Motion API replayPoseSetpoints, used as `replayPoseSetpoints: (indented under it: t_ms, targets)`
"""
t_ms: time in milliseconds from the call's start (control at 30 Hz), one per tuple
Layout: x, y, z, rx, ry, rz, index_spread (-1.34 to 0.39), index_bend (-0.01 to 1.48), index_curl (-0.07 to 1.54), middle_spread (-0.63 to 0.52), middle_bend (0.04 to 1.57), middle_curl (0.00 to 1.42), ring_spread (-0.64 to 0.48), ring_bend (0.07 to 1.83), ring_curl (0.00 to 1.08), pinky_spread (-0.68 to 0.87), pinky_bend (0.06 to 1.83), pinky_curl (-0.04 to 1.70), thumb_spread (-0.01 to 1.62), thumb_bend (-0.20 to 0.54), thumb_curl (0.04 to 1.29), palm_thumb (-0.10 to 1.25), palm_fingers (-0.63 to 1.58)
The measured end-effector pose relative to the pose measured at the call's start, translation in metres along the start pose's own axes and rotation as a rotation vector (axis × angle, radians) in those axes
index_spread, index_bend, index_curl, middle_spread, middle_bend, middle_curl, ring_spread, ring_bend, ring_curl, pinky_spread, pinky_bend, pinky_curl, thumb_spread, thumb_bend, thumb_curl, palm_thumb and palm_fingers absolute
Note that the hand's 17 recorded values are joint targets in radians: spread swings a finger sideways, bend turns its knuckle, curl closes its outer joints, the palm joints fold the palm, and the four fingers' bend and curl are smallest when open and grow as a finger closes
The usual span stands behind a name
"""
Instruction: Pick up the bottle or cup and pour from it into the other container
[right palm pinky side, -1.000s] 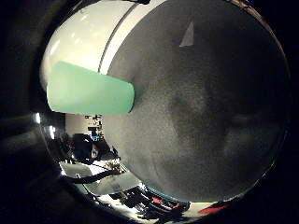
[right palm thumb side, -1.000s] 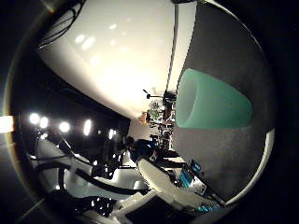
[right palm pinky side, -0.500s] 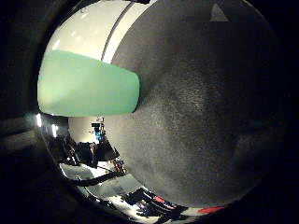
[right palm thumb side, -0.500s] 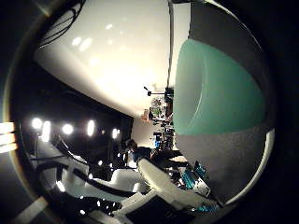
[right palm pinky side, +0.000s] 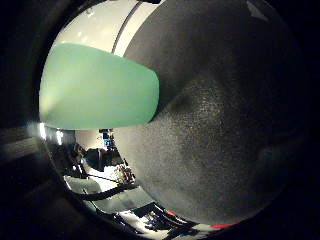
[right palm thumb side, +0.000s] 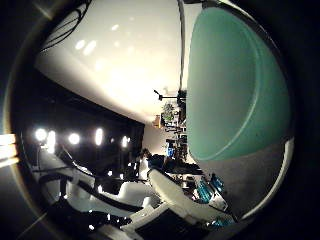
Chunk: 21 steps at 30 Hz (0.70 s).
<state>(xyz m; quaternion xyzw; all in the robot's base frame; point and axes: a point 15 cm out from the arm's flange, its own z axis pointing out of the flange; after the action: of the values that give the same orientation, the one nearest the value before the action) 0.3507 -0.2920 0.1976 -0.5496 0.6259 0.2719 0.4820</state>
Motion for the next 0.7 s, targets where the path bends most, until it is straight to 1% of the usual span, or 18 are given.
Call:
replayPoseSetpoints:
  t_ms: [300,500,600,700]
  targets:
    - [-0.003,0.001,0.008,-0.012,-0.009,0.003,-0.23,0.15,0.24,0.12,0.23,0.33,0.18,0.40,0.26,0.43,0.57,0.29,0.94,-0.027,0.29,0.47,0.03]
    - [-0.004,0.000,0.014,-0.022,-0.015,0.003,-0.21,0.14,0.24,0.11,0.25,0.34,0.17,0.45,0.27,0.43,0.58,0.29,0.93,-0.030,0.29,0.47,0.10]
    - [-0.005,0.001,0.020,-0.032,-0.023,0.005,-0.19,0.14,0.24,0.08,0.28,0.35,0.12,0.50,0.27,0.41,0.57,0.28,0.94,-0.025,0.30,0.48,0.17]
    - [-0.006,0.000,0.025,-0.042,-0.028,0.004,-0.18,0.15,0.25,0.02,0.35,0.37,0.06,0.57,0.28,0.38,0.56,0.27,0.95,-0.024,0.30,0.52,0.28]
